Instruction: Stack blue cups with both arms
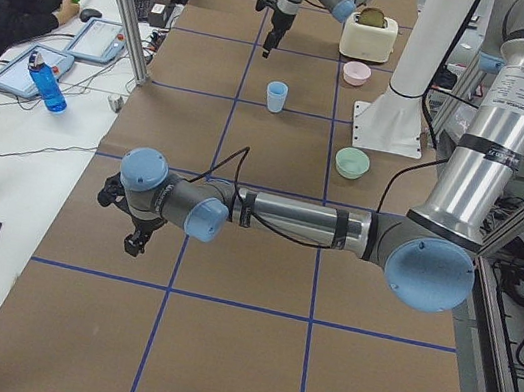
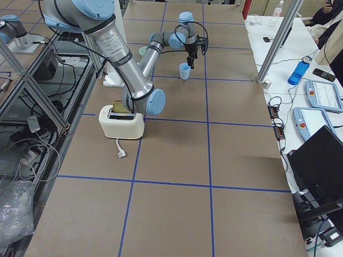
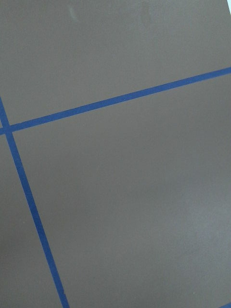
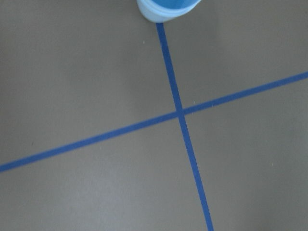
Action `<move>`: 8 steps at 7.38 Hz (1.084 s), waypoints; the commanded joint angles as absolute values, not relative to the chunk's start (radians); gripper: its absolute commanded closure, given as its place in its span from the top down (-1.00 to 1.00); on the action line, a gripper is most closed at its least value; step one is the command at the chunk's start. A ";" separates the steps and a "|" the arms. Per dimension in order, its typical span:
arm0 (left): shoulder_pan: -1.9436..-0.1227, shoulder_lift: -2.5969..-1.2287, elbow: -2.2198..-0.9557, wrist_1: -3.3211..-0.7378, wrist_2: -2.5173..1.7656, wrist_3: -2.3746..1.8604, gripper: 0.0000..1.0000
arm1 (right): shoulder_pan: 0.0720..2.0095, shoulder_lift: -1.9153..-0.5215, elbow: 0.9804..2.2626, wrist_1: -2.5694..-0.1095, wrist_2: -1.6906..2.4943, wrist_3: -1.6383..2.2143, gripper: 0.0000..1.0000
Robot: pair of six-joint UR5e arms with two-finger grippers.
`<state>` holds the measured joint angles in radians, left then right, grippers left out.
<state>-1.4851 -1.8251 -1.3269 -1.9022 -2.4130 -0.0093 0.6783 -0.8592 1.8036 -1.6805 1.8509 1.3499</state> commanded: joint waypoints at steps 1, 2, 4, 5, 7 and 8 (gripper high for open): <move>-1.488 -1.819 -1.327 -1.902 -2.413 -0.003 0.95 | 0.880 -0.981 1.831 -1.668 2.014 1.087 1.00; -1.499 -1.819 -1.327 -1.901 -2.413 0.005 0.95 | 0.964 -1.055 1.830 -1.660 2.046 0.921 1.00; -1.512 -1.804 -1.322 -1.899 -2.414 0.049 0.95 | 1.115 -1.217 1.807 -1.579 2.126 0.696 1.00; -1.531 -1.799 -1.318 -1.899 -2.419 0.063 0.95 | 1.167 -1.326 1.793 -1.496 2.149 0.598 1.00; -1.537 -1.779 -1.330 -1.905 -2.471 0.063 0.95 | 1.299 -1.458 1.702 -1.324 2.242 0.436 1.00; -1.546 -1.767 -1.357 -1.901 -2.473 0.060 0.95 | 1.359 -1.495 1.683 -1.312 2.249 0.346 1.00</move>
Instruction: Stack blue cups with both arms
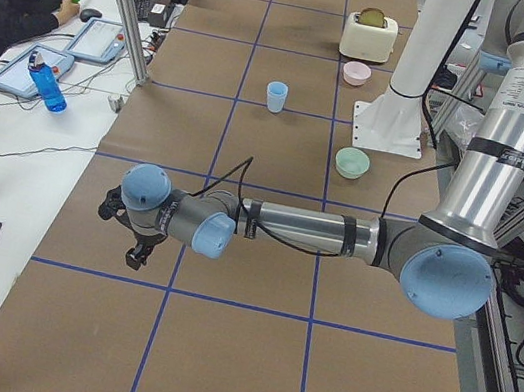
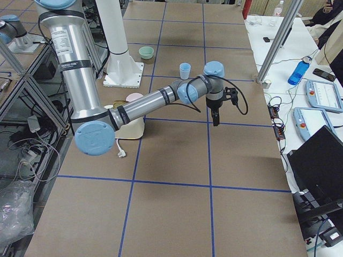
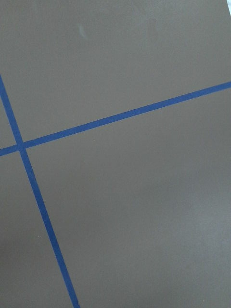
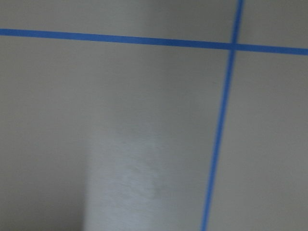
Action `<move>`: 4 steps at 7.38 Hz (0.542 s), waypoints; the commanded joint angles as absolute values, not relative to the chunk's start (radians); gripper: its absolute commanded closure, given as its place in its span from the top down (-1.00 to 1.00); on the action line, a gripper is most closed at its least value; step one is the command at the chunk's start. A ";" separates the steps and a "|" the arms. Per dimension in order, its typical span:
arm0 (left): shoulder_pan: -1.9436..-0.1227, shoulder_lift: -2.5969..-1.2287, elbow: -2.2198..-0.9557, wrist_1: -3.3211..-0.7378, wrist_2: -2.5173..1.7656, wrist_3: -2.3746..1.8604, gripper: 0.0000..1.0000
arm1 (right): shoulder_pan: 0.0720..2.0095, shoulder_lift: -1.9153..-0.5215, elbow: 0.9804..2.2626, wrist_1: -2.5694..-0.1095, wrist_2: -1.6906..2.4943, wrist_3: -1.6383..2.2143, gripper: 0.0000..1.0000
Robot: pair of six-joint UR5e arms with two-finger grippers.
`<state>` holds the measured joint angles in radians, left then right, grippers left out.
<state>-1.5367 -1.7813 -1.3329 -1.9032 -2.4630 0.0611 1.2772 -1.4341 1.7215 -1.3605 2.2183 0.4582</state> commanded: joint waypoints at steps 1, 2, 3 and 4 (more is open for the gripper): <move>-1.546 -1.738 -1.397 -1.896 -2.473 0.052 0.95 | 1.408 -1.520 1.663 -1.312 2.252 0.274 1.00; -1.548 -1.729 -1.425 -1.884 -2.508 0.049 0.95 | 1.437 -1.538 1.642 -1.312 2.249 0.238 1.00; -1.560 -1.718 -1.437 -1.884 -2.529 0.048 0.95 | 1.457 -1.542 1.628 -1.310 2.252 0.235 1.00; -1.560 -1.712 -1.443 -1.885 -2.531 0.048 0.95 | 1.486 -1.549 1.629 -1.310 2.263 0.235 1.00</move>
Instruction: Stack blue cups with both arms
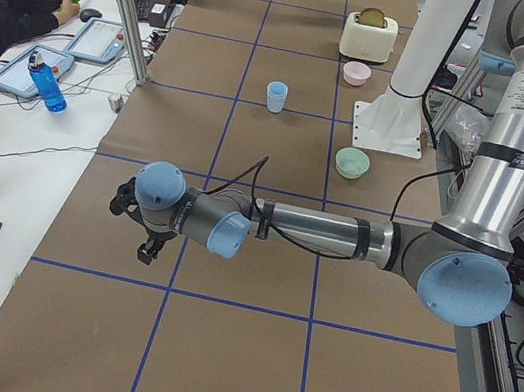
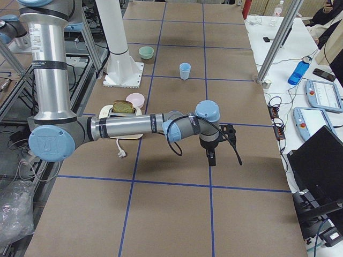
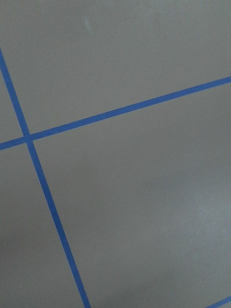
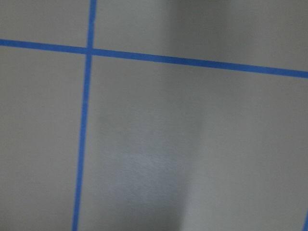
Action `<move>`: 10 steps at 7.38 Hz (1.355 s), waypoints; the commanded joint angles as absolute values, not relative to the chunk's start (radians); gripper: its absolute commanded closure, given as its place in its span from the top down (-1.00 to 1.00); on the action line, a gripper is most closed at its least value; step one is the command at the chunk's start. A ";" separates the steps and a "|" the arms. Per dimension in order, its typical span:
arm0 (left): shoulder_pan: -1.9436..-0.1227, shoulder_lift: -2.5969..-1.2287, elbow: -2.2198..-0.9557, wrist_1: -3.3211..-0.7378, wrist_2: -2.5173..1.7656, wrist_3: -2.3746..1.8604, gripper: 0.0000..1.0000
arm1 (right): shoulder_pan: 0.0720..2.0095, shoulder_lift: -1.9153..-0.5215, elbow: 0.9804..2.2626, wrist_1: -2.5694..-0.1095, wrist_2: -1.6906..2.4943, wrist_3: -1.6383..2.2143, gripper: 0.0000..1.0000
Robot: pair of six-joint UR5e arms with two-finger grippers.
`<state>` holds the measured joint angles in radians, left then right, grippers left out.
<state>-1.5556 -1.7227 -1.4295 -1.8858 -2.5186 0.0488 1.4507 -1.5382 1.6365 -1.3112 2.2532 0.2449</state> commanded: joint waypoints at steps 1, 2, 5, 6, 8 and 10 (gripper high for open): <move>-1.562 -1.709 -1.443 -1.885 -2.531 0.048 0.95 | 1.508 -1.566 1.635 -1.309 2.293 0.230 1.00; -1.562 -1.709 -1.443 -1.885 -2.531 0.048 0.95 | 1.528 -1.572 1.634 -1.310 2.321 0.227 1.00; -1.560 -1.707 -1.445 -1.887 -2.530 0.048 0.95 | 1.531 -1.562 1.628 -1.310 2.322 0.224 1.00; -1.560 -1.707 -1.445 -1.887 -2.528 0.048 0.95 | 1.531 -1.572 1.637 -1.310 2.327 0.227 1.00; -1.560 -1.707 -1.445 -1.887 -2.526 0.048 0.95 | 1.531 -1.566 1.640 -1.315 2.324 0.233 1.00; -1.560 -1.707 -1.445 -1.887 -2.525 0.048 0.95 | 1.531 -1.566 1.640 -1.316 2.327 0.232 1.00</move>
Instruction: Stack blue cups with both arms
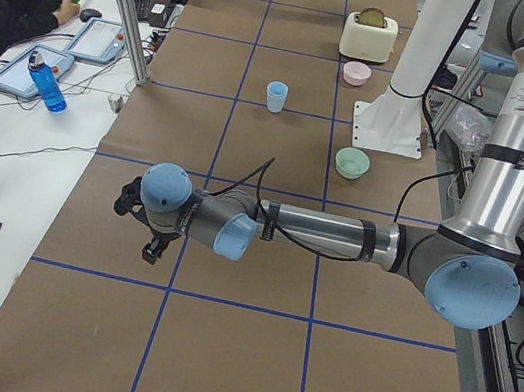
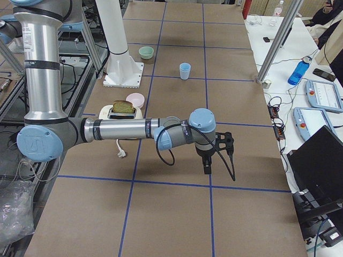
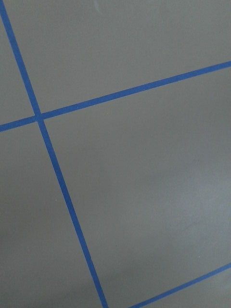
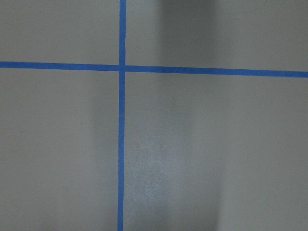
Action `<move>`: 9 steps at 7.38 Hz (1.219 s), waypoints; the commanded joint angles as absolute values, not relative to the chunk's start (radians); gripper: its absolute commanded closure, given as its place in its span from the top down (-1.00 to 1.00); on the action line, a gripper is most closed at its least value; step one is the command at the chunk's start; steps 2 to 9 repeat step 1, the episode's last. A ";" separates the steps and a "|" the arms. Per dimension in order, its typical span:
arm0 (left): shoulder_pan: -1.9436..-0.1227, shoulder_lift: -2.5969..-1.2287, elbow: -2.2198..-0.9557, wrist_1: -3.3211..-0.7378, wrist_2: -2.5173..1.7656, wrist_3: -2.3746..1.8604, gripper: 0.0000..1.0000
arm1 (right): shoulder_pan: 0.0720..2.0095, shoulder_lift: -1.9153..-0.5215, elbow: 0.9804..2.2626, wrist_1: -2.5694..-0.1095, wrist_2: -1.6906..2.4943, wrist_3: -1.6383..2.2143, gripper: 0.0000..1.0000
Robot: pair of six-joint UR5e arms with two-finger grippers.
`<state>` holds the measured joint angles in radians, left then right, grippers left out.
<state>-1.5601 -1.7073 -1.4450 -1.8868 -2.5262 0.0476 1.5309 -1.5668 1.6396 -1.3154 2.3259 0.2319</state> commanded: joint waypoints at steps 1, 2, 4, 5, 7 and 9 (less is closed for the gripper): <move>-1.560 -1.707 -1.445 -1.887 -2.525 0.046 0.95 | 1.531 -1.566 1.641 -1.316 2.327 0.233 1.00; -1.560 -1.707 -1.445 -1.887 -2.525 0.046 0.95 | 1.531 -1.566 1.641 -1.316 2.327 0.233 1.00; -1.560 -1.707 -1.445 -1.887 -2.525 0.046 0.95 | 1.531 -1.566 1.641 -1.316 2.327 0.233 1.00; -1.560 -1.707 -1.445 -1.887 -2.525 0.046 0.95 | 1.531 -1.566 1.641 -1.316 2.327 0.233 1.00; -1.560 -1.707 -1.445 -1.887 -2.525 0.046 0.95 | 1.531 -1.566 1.641 -1.316 2.327 0.233 1.00; -1.560 -1.707 -1.445 -1.887 -2.525 0.046 0.95 | 1.531 -1.566 1.641 -1.316 2.327 0.233 1.00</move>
